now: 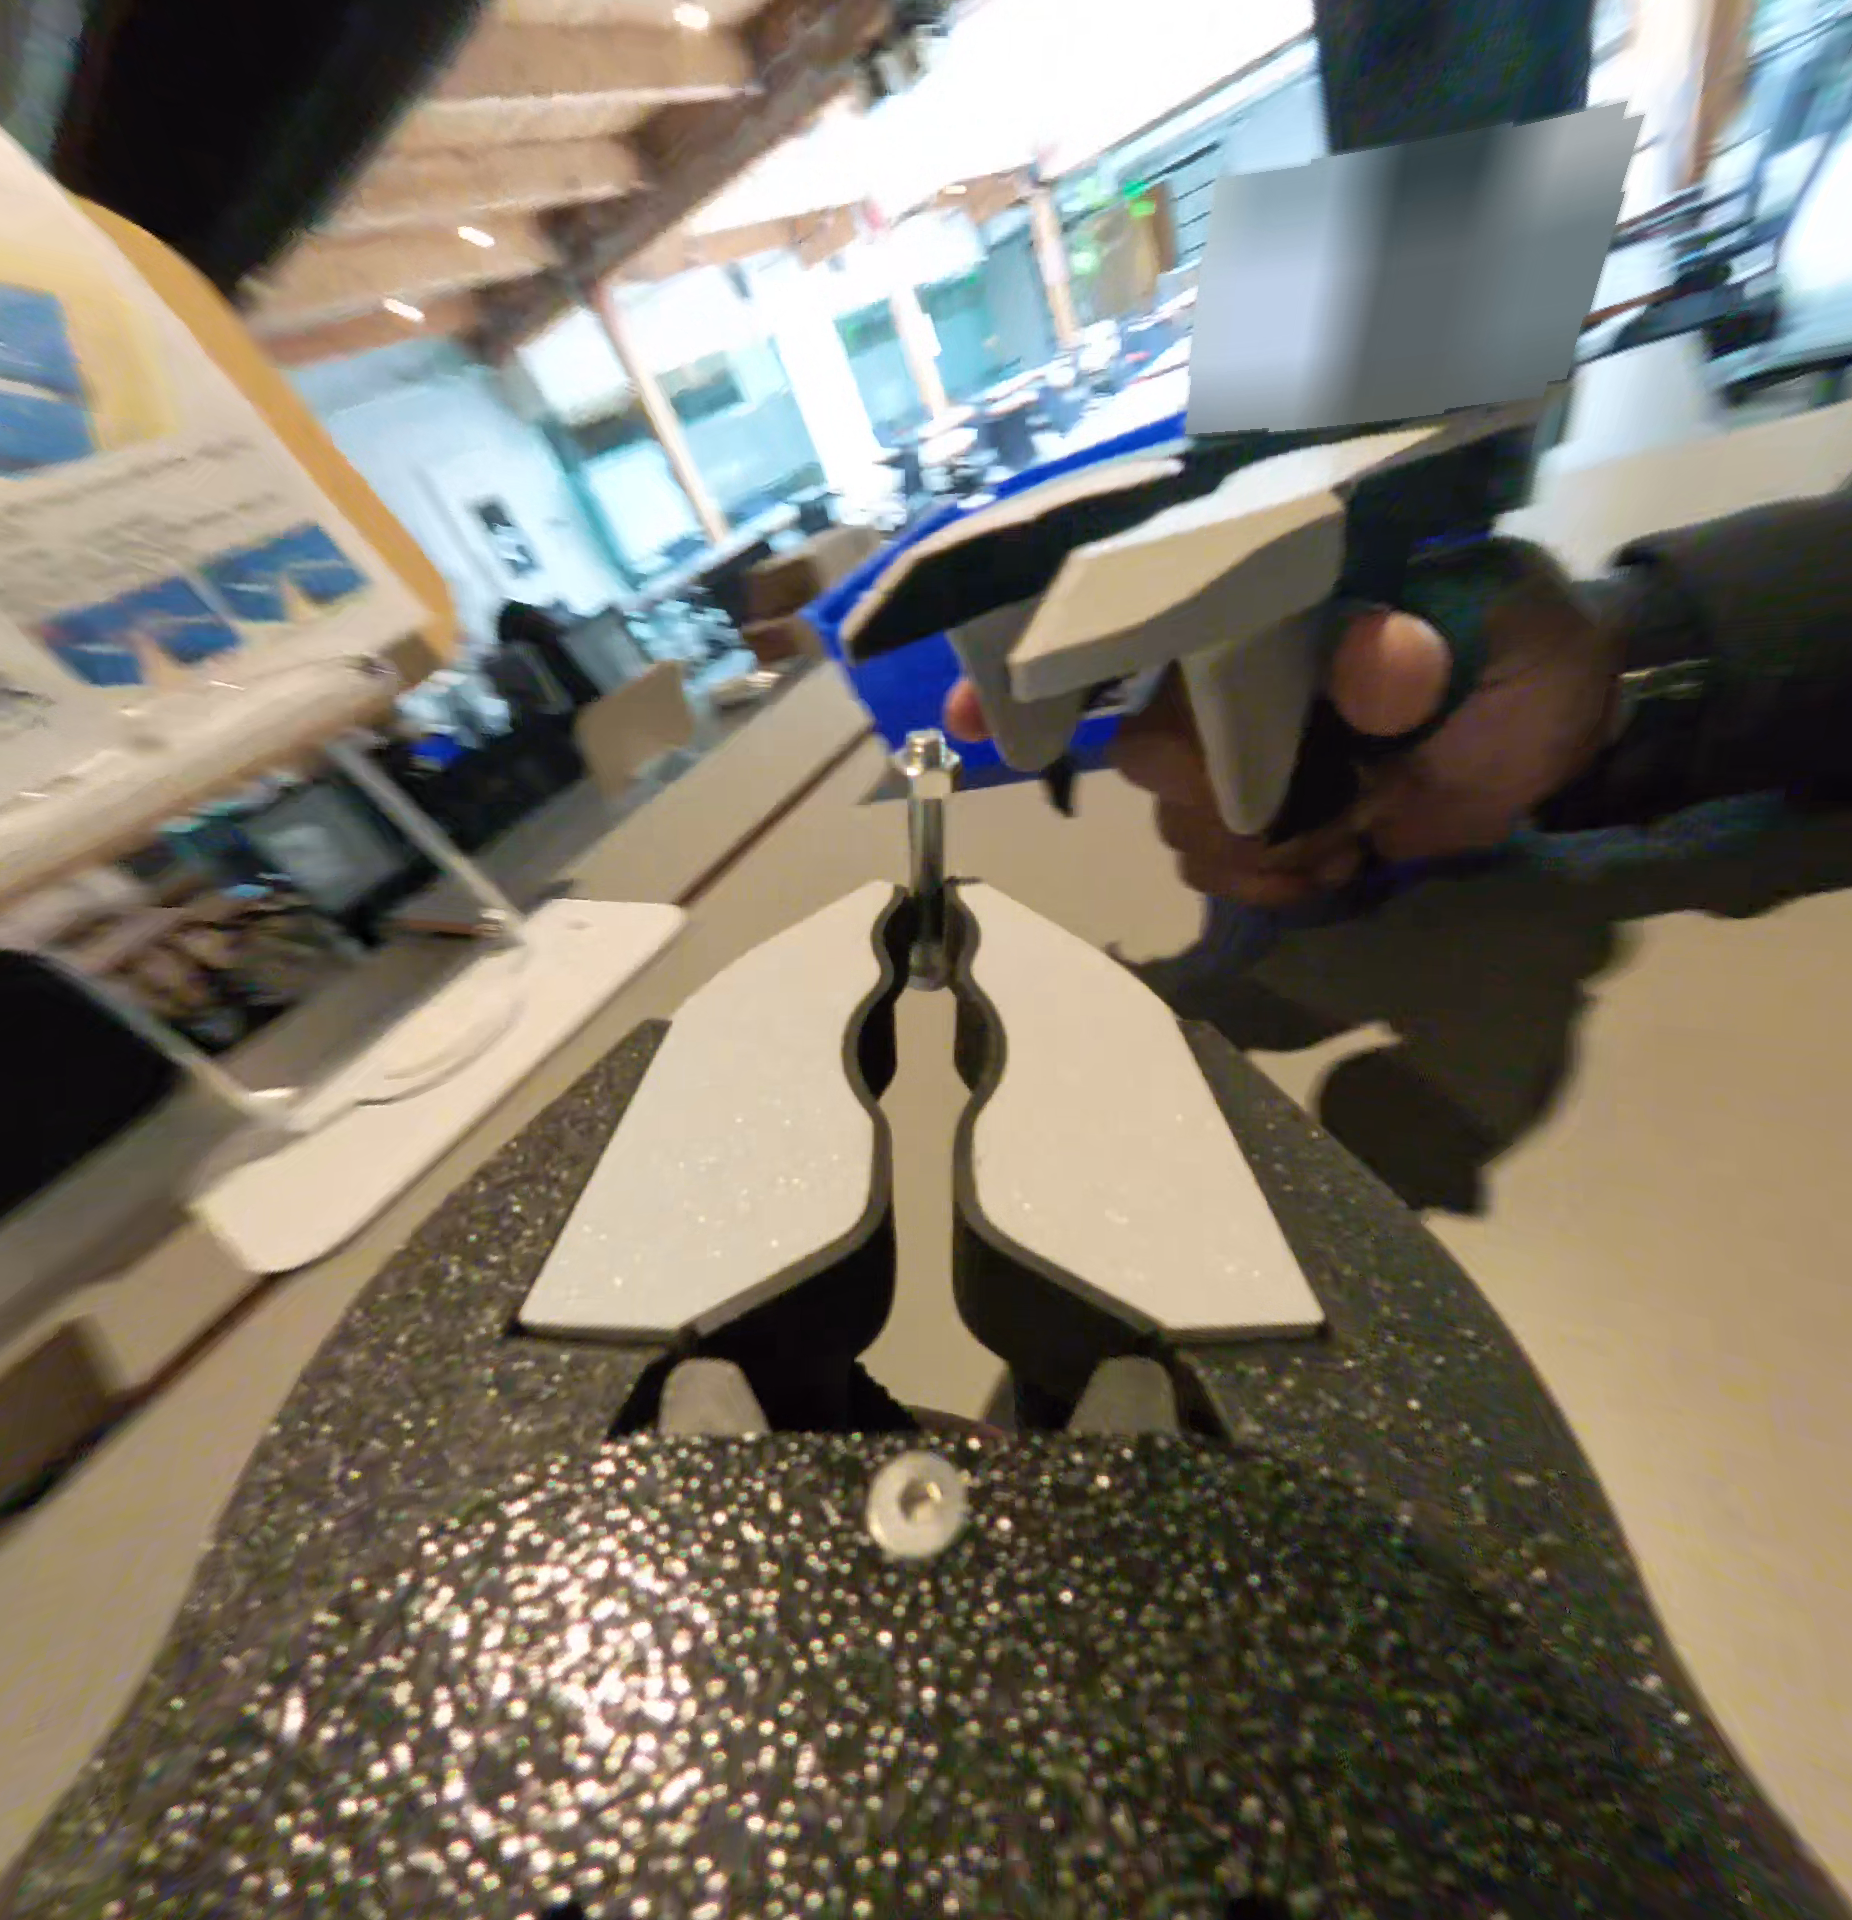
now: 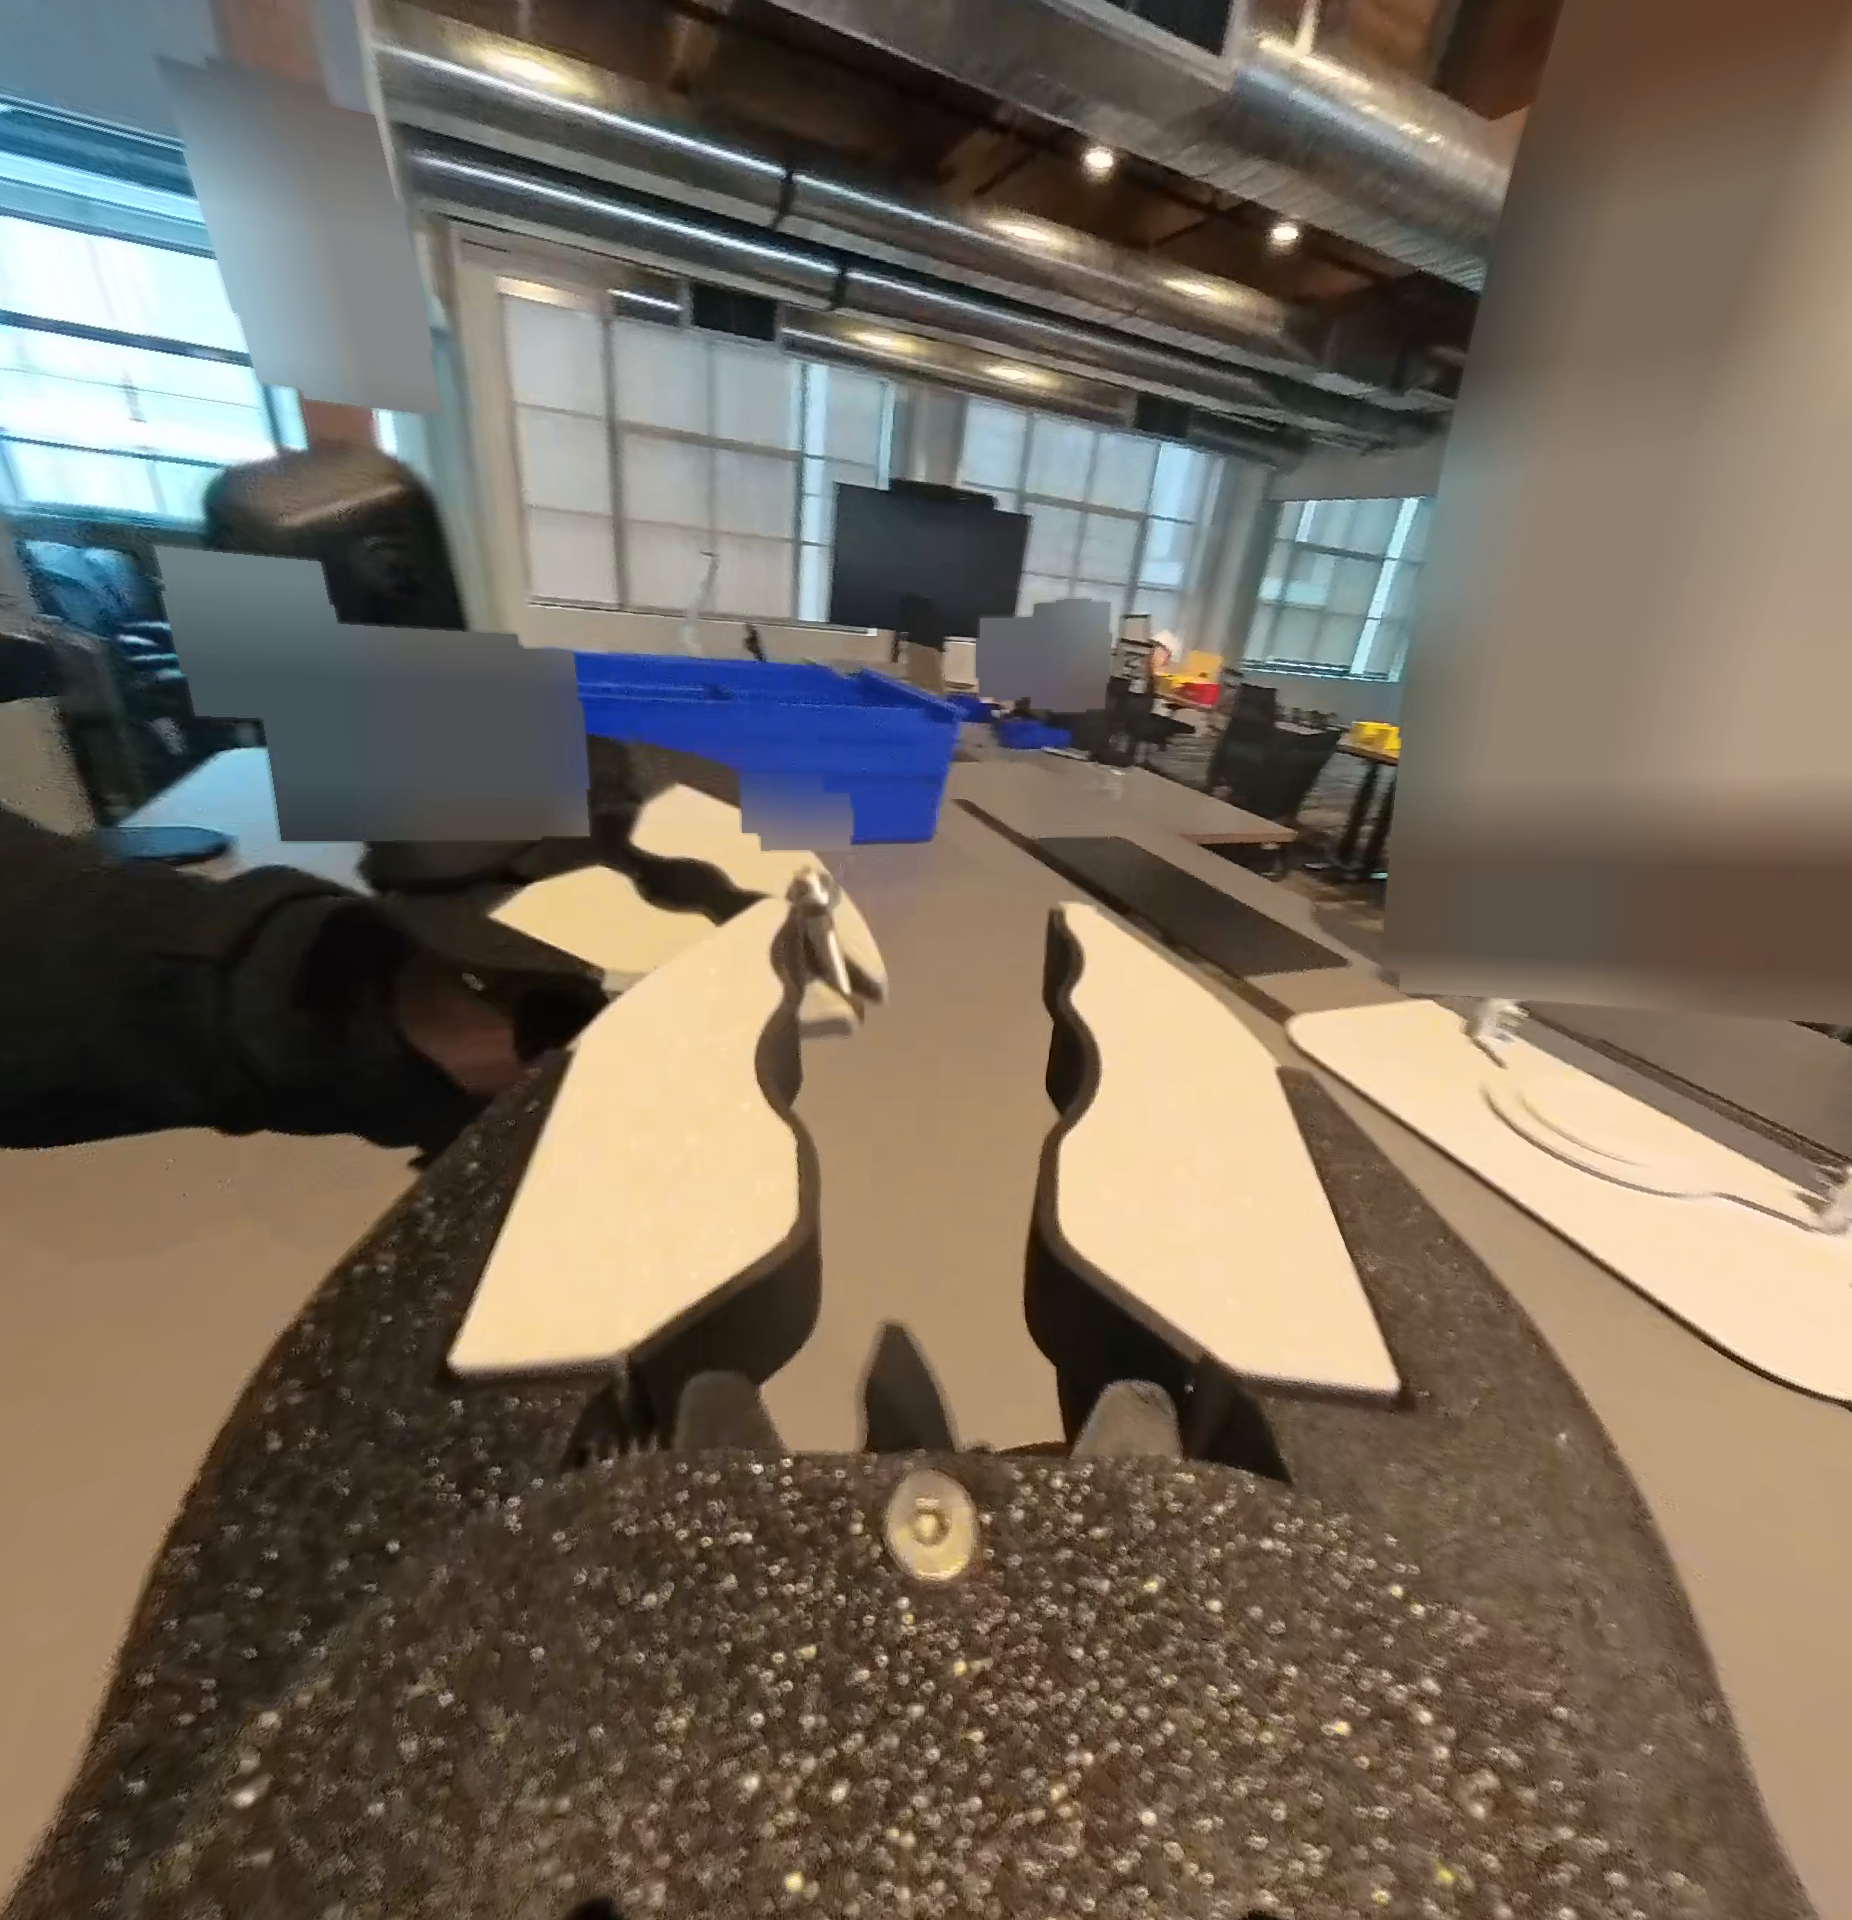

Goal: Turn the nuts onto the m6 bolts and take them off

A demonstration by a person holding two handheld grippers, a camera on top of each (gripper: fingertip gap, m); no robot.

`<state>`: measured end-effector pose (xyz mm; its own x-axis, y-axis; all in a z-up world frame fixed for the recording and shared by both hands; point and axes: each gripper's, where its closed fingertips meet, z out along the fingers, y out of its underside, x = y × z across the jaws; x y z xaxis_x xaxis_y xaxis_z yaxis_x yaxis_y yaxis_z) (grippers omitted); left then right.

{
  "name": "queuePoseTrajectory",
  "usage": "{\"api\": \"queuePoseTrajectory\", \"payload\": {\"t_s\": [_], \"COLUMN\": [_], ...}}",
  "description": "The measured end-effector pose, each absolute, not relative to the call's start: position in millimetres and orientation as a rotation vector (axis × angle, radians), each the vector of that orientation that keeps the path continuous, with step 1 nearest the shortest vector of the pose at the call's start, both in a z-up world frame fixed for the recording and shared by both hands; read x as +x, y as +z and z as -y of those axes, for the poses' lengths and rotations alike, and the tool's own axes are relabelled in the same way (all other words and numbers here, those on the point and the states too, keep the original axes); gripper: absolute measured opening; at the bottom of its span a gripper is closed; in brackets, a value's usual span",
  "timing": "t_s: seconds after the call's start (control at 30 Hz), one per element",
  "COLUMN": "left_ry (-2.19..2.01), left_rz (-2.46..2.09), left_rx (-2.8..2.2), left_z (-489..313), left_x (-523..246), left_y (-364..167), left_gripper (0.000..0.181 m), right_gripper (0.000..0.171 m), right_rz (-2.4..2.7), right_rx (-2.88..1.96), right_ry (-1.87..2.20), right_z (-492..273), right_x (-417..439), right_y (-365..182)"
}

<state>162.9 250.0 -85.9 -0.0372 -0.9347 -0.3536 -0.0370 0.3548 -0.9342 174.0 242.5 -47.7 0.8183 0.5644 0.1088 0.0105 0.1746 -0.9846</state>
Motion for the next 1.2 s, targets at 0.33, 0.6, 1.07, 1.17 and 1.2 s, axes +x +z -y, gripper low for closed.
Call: {"api": "queuePoseTrajectory", "payload": {"t_s": [0.33, 0.6, 1.07, 1.17, 1.2], "left_ry": [-1.623, -1.79, -1.774, -1.785, -1.781], "left_rz": [-1.422, -1.417, -1.484, -1.478, -1.481], "left_rx": [-1.343, -1.432, -1.457, -1.464, -1.468], "left_z": [-232.0, -232.3, -225.0, -226.1, -226.2], "left_x": [151.0, 147.4, 146.8, 146.5, 146.5], "left_y": [-75.9, -85.7, -92.4, -92.9, -93.8], "left_gripper": [0.005, 0.005, 0.005, 0.005, 0.005], "right_gripper": [0.036, 0.034, 0.032, 0.032, 0.032], "right_rz": [0.492, 0.427, 0.416, 0.402, 0.399], "right_rx": [-1.504, -1.601, -1.621, -1.623, -1.622], "right_ry": [0.882, 0.937, 0.891, 0.885, 0.88], "right_z": [-234.5, -243.8, -248.3, -250.0, -250.5], "right_x": [143.6, 145.0, 136.4, 137.7, 138.0], "right_y": [-39.6, -57.4, -66.0, -67.2, -67.6]}}
